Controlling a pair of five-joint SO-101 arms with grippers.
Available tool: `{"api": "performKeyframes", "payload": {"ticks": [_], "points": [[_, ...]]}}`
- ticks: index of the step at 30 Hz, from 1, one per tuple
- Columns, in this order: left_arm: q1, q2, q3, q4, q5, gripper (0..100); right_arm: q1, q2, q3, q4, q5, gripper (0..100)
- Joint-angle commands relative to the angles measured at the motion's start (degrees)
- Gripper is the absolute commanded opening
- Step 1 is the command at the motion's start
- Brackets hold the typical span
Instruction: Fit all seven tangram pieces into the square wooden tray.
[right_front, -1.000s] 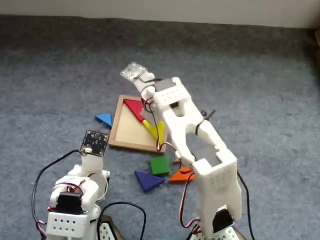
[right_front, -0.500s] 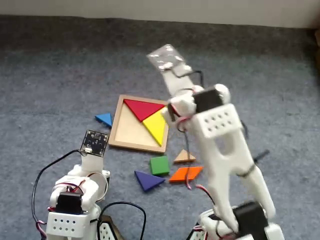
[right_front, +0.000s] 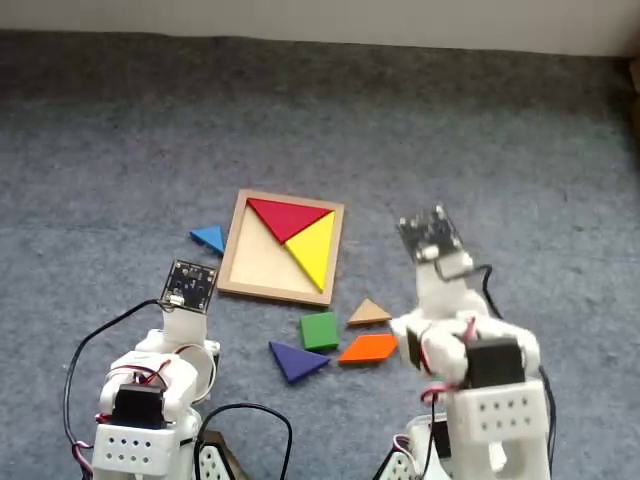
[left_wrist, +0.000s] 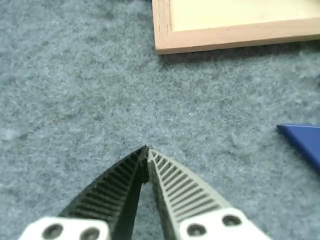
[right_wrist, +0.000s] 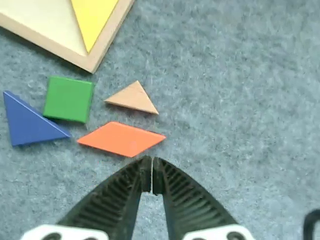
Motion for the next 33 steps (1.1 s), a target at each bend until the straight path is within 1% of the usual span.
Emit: {"api": "performKeyframes", "payload": {"ticks": [1, 3, 5, 10, 12, 18, 21, 24, 25, 26, 29, 31, 33], "points": [[-0.5, -2.7, 1.1, 0.3, -0.3, 0, 3.9, -13.4, 7.9, -3.6, -5.0, 0.3], [-0.2, -2.7, 1.1, 0.3, -0.3, 0, 4.8, -19.9, 12.4, -4.9, -6.2, 0.4], [-0.2, -2.7, 1.1, 0.3, -0.3, 0, 4.9, -25.7, 16.6, -5.3, -5.6, 0.4], [0.0, -2.7, 1.1, 0.3, -0.3, 0, 5.9, -36.1, 21.9, -5.0, -5.7, 0.4], [0.1, -2.7, 1.1, 0.3, -0.3, 0, 5.1, -35.6, 23.0, -5.4, -5.9, 0.4], [3.2, -2.7, 0.9, 0.4, -0.5, 0, 4.2, -34.7, 27.2, -5.6, -6.1, 0.4], [2.3, -2.7, -2.8, 0.4, -0.6, 0, 4.3, -34.7, 32.0, -9.7, -6.1, 0.4], [-0.4, -2.7, -7.6, 0.1, -0.9, 0, 4.5, -34.7, 37.8, -15.2, -6.1, 0.4], [-0.6, -2.7, -9.0, 0.1, -2.5, 0, 4.5, -34.7, 39.2, -16.3, -6.1, 0.4], [-0.8, -2.7, -10.1, -0.2, -5.7, 0, 4.5, -34.7, 40.2, -17.4, -6.1, 0.4], [-1.9, -2.7, -11.8, -4.9, -14.3, 0, 4.3, -34.7, 41.9, -18.2, -6.1, 0.4], [-2.0, -2.6, -12.4, -8.3, -16.2, 0, 4.3, -34.7, 42.0, -18.3, -6.1, 0.4], [-1.9, -2.3, -13.4, -11.6, -15.3, 0, 4.2, -34.7, 42.3, -18.3, -6.0, 0.4]]}}
